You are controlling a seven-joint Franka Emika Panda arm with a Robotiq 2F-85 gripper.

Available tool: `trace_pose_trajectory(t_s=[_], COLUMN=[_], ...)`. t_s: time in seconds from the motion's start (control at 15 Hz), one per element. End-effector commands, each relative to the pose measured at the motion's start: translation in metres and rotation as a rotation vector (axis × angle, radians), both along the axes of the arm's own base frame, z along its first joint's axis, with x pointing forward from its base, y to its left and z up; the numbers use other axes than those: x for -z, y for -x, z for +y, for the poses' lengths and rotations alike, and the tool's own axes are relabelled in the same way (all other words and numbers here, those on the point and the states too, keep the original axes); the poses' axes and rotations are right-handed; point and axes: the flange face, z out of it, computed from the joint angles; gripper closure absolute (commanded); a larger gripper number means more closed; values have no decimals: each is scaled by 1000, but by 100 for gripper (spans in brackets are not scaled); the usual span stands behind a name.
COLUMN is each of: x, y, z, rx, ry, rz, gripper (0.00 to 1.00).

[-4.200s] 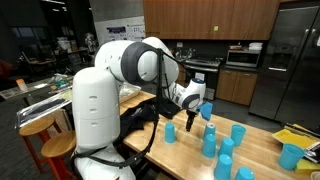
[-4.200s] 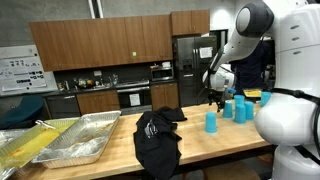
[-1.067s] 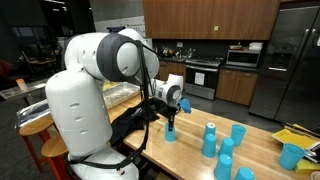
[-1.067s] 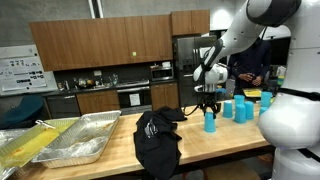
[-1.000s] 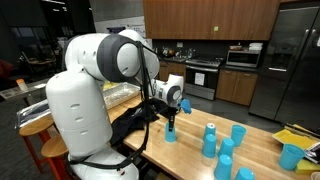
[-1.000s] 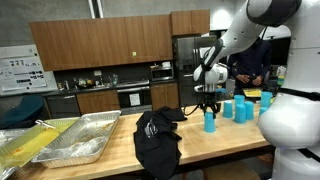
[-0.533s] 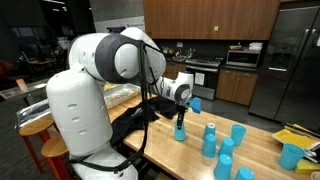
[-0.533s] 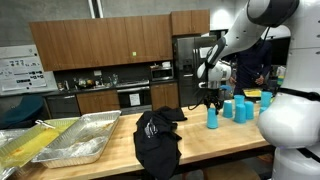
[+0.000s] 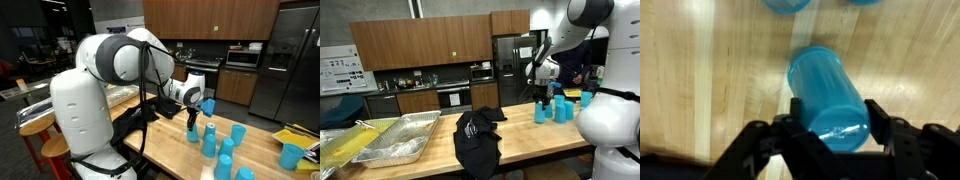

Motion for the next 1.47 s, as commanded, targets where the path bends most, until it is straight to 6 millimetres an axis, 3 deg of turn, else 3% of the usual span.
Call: trace_pose_trajectory(t_s=[0.0,0.07,0.13,0.2,0.4,0.47,1.4], x=[1,3,5,4,7,8,7], y=[0,0,1,1,1,1,1], z=[-18,-20,-23,-19,-22,-22,-22], rx=[61,79,100,67,87,88,89], ry=[26,29,21,10,10,10,10], rz=[-38,-42,-36,-26,-23,-23,-24], gripper=[61,11,10,31,12,10,10])
